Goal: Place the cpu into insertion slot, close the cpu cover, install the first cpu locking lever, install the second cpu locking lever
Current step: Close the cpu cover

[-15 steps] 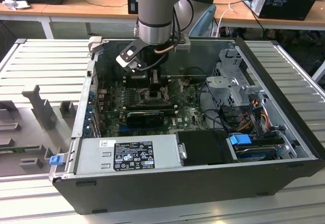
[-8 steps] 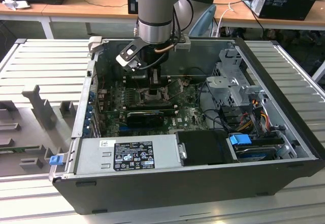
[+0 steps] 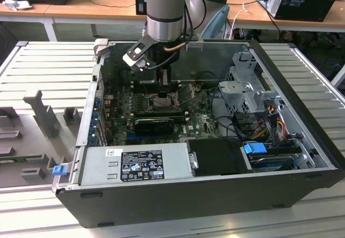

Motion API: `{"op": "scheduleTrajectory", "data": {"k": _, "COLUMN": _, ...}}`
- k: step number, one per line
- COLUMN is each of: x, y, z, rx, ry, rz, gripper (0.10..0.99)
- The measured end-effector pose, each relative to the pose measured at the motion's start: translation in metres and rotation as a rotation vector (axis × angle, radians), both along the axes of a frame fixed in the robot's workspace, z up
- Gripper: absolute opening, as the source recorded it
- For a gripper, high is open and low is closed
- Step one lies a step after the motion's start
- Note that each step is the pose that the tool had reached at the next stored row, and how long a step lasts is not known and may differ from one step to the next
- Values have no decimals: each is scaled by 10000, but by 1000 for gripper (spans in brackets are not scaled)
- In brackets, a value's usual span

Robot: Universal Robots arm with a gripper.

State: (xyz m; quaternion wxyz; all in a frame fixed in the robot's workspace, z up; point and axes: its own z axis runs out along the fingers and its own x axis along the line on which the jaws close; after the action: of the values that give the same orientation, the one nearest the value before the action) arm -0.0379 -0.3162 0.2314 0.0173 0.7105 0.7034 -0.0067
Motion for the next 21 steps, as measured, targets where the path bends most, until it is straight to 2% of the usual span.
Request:
{"op": "scheduleTrajectory", "data": {"k": 4, "x": 62, "y": -1, "z": 1, "rx": -2, "ry": 15, "rz": 0, "gripper": 106}}
{"op": "scheduleTrajectory", "data": {"k": 11, "x": 66, "y": -1, "z": 22, "rx": -44, "ry": 12, "rz": 0, "gripper": 106}}
{"op": "scheduleTrajectory", "data": {"k": 15, "x": 66, "y": 0, "z": 81, "rx": -212, "ry": 7, "rz": -1, "gripper": 106}}
{"op": "scheduleTrajectory", "data": {"k": 16, "x": 67, "y": 0, "z": 130, "rx": -264, "ry": 9, "rz": 0, "gripper": 106}}
{"op": "scheduleTrajectory", "data": {"k": 21, "x": 66, "y": 0, "z": 293, "rx": -264, "ry": 9, "rz": -1, "gripper": 106}}
